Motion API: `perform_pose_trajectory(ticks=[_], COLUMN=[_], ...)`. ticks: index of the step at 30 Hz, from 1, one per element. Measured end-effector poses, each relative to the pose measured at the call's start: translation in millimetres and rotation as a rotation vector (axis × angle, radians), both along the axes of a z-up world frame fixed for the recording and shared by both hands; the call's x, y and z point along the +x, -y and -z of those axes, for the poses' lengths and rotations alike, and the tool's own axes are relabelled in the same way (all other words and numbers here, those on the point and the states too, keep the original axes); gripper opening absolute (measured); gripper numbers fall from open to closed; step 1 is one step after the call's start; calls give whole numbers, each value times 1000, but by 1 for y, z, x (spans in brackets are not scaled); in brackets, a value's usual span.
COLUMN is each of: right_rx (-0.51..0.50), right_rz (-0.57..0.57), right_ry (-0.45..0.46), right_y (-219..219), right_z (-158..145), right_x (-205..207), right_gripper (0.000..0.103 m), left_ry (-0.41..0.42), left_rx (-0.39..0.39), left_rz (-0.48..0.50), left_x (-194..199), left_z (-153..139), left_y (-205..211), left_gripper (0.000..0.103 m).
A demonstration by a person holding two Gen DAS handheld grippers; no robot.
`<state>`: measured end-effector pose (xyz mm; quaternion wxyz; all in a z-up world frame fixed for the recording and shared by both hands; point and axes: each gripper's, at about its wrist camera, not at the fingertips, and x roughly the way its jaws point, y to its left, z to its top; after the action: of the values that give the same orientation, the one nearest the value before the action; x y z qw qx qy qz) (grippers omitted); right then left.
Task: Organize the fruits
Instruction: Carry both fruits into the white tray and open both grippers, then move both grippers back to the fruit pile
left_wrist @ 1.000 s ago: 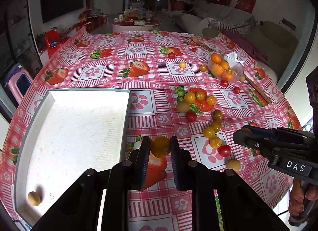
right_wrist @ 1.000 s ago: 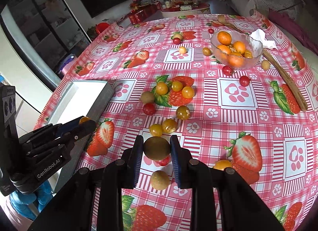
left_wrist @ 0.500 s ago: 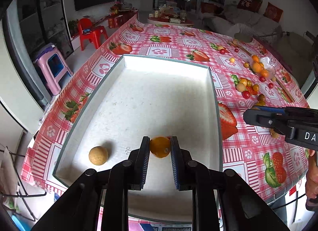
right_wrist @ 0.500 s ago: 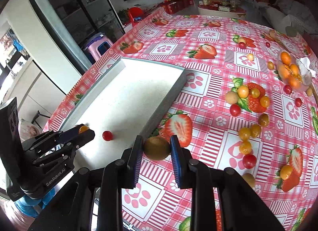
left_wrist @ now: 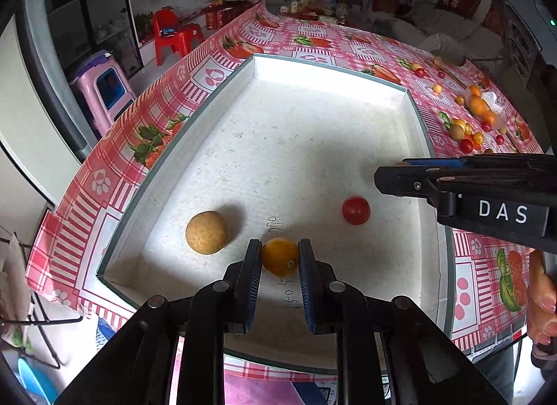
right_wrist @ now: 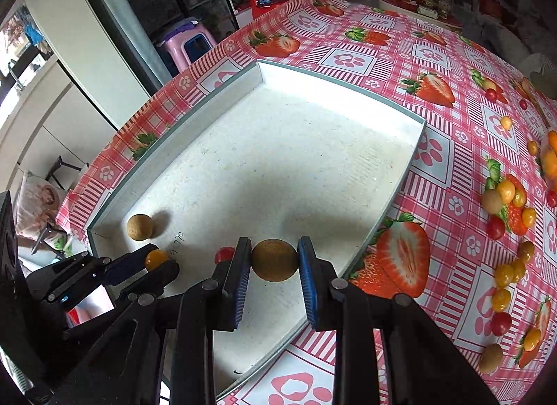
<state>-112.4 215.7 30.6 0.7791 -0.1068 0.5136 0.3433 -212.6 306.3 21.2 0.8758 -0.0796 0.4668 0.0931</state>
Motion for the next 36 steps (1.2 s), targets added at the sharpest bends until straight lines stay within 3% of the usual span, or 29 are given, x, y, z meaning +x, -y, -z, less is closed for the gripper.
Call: perform_pose_trajectory(ticks=[9, 11, 12, 13, 14, 15, 22, 36], right_rx=[-49, -25, -14, -1, 13, 26, 59, 40], right_rz=[-18, -18, -15, -12, -8, -3, 65, 363], right_ry=[-22, -35, -30, -19, -2, 17, 75, 62], right_y=[-17, -16, -14, -12, -9, -5, 39, 192], right_z=[17, 13, 9, 4, -1, -7, -30, -11], right_x=[-1, -1, -2, -3, -4, -6, -4, 12], right_gripper=[31, 37, 48, 55, 65, 67, 70, 71], left_ry=[-5, -3, 9, 36, 57, 59, 77, 81], left_rx=[3, -2, -4, 7, 20, 23, 26, 23], left_rz=[5, -2, -10, -24, -30, -24, -9, 146], left_x=[1, 1, -1, -4, -5, -5, 1, 53], left_z=[2, 2, 0, -3, -6, -8, -25, -52], left_y=[-1, -2, -2, -2, -1, 0, 12, 102], left_gripper=[23, 49, 78, 83, 83, 83, 83, 83])
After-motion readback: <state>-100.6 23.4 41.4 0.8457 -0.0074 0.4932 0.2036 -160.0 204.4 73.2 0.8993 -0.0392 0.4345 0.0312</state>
